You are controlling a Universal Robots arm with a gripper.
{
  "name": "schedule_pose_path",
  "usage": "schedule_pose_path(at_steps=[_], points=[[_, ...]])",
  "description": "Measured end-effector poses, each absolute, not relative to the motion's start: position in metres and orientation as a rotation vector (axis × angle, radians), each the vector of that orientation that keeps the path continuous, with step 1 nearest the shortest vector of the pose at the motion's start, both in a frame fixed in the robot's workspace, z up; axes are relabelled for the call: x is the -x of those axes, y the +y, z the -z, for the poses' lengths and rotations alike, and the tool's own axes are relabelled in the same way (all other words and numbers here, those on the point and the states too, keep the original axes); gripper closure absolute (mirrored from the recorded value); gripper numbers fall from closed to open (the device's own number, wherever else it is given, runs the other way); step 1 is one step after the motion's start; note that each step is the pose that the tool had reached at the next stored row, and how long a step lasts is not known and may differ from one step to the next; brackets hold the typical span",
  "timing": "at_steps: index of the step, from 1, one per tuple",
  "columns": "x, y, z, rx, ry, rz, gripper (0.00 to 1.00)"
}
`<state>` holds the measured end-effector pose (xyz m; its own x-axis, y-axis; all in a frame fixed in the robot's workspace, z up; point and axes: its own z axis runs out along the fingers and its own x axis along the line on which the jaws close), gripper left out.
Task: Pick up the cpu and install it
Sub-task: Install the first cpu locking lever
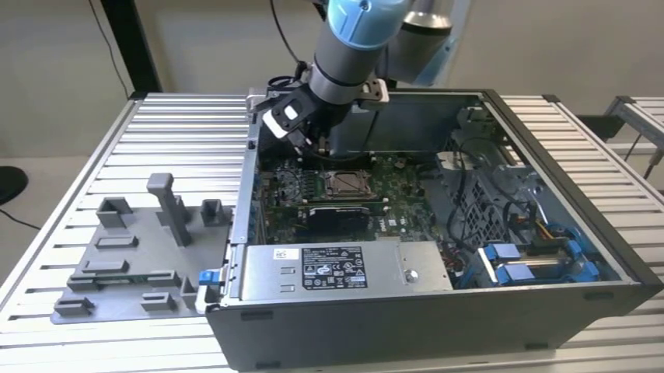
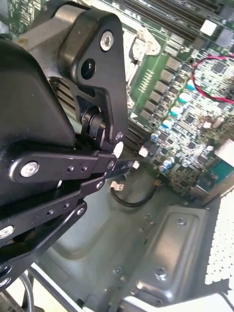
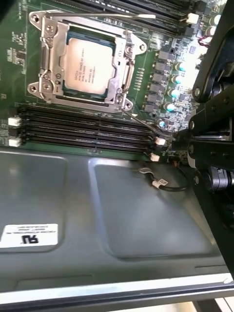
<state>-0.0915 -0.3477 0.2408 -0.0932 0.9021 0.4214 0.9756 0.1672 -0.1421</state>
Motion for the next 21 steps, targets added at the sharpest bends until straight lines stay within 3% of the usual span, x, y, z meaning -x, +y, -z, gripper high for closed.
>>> schedule_pose_path(at_steps=[21], points=[[0.060, -0.348, -0.242, 1.775, -2.037, 0.239, 1.00]])
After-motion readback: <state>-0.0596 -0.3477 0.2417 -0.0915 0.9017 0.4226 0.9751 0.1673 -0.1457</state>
